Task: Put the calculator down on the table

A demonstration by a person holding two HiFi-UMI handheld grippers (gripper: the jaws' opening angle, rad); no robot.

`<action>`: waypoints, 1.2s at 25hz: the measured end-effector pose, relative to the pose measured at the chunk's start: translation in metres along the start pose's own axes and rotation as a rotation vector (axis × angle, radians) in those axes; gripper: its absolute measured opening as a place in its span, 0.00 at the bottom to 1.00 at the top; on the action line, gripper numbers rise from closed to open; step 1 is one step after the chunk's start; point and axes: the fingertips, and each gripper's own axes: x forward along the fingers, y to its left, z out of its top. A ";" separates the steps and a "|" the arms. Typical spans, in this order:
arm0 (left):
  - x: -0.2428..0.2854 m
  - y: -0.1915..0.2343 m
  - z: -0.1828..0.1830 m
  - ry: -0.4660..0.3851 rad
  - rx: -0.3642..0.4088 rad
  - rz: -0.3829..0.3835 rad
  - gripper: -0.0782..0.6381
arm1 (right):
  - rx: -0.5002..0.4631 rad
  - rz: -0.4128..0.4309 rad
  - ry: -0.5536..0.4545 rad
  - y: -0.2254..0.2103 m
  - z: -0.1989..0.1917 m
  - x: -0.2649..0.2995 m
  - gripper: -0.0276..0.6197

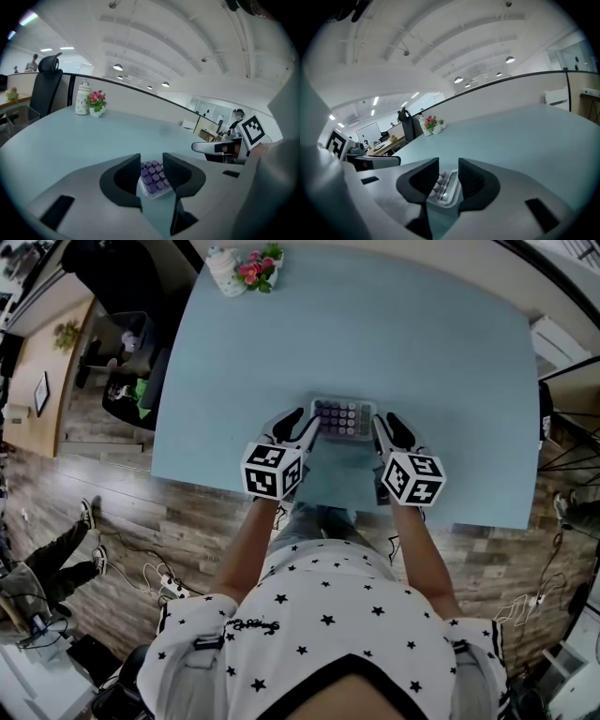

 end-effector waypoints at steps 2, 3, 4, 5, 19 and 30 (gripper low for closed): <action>-0.005 -0.002 0.006 -0.015 0.017 -0.007 0.33 | 0.000 0.013 -0.027 0.004 0.007 -0.005 0.23; -0.008 -0.004 0.009 -0.021 0.026 -0.014 0.32 | -0.003 0.020 -0.040 0.007 0.011 -0.008 0.23; -0.011 -0.007 0.012 -0.028 0.034 -0.021 0.32 | -0.006 0.027 -0.053 0.009 0.014 -0.011 0.22; -0.014 -0.009 0.015 -0.036 0.040 -0.026 0.31 | -0.009 0.033 -0.065 0.011 0.018 -0.015 0.22; -0.057 -0.050 0.071 -0.190 0.145 -0.110 0.18 | -0.068 0.077 -0.255 0.039 0.077 -0.064 0.09; -0.058 -0.061 0.082 -0.220 0.161 -0.141 0.18 | -0.089 0.099 -0.319 0.052 0.092 -0.079 0.04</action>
